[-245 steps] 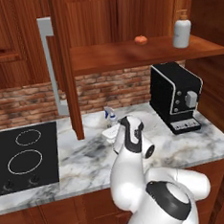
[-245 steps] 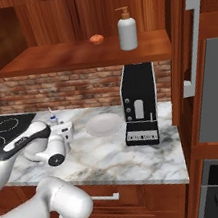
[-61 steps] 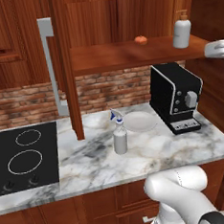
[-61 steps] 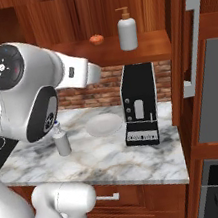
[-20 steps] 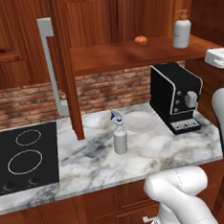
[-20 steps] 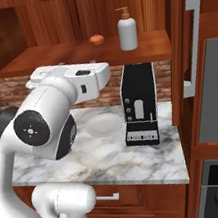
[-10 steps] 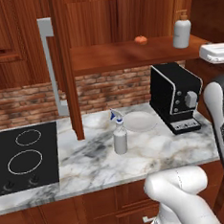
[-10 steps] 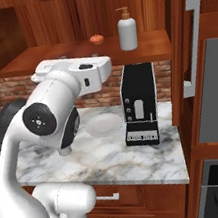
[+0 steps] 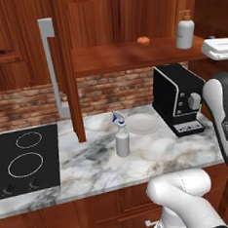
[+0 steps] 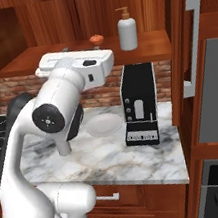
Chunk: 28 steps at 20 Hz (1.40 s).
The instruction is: Pick the spray and soap dispenser from the cabinet and place them on the counter.
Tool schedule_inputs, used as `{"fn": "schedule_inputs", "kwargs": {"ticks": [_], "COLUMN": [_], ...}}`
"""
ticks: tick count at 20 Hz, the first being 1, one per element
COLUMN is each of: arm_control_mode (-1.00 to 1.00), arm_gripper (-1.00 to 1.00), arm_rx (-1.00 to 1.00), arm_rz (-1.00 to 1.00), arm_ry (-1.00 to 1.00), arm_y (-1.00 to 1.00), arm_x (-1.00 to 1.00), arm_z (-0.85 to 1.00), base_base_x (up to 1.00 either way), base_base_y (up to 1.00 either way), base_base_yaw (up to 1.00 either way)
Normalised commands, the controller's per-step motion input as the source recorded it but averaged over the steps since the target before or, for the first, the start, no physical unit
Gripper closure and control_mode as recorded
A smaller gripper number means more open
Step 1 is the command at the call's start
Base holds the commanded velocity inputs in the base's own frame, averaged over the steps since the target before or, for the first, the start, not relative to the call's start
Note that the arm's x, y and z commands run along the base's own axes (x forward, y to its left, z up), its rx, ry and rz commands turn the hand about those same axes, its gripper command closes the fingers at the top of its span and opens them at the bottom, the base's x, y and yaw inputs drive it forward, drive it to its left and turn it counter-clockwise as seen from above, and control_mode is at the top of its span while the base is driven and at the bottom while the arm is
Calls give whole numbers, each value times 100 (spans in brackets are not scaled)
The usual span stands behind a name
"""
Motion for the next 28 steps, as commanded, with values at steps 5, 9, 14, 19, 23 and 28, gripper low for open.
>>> {"fn": "schedule_inputs", "kwargs": {"ticks": [5,9,14,19,23,28], "arm_control_mode": [-100,-100,-100,-100,-100,-100], "arm_gripper": [-100,-100,-100,-100,-100,-100], "arm_rx": [0,0,0,0,0,0], "arm_rz": [0,0,0,0,0,0], "arm_ry": [-3,0,0,0,0,0], "arm_y": [-17,-21,-15,-9,-7,-4], "arm_x": [21,26,29,29,29,29], "arm_z": [6,2,0,0,0,0], "base_base_x": [0,0,0,0,0,0], "base_base_y": [0,0,0,0,0,0], "base_base_yaw": [0,0,0,0,0,0]}}
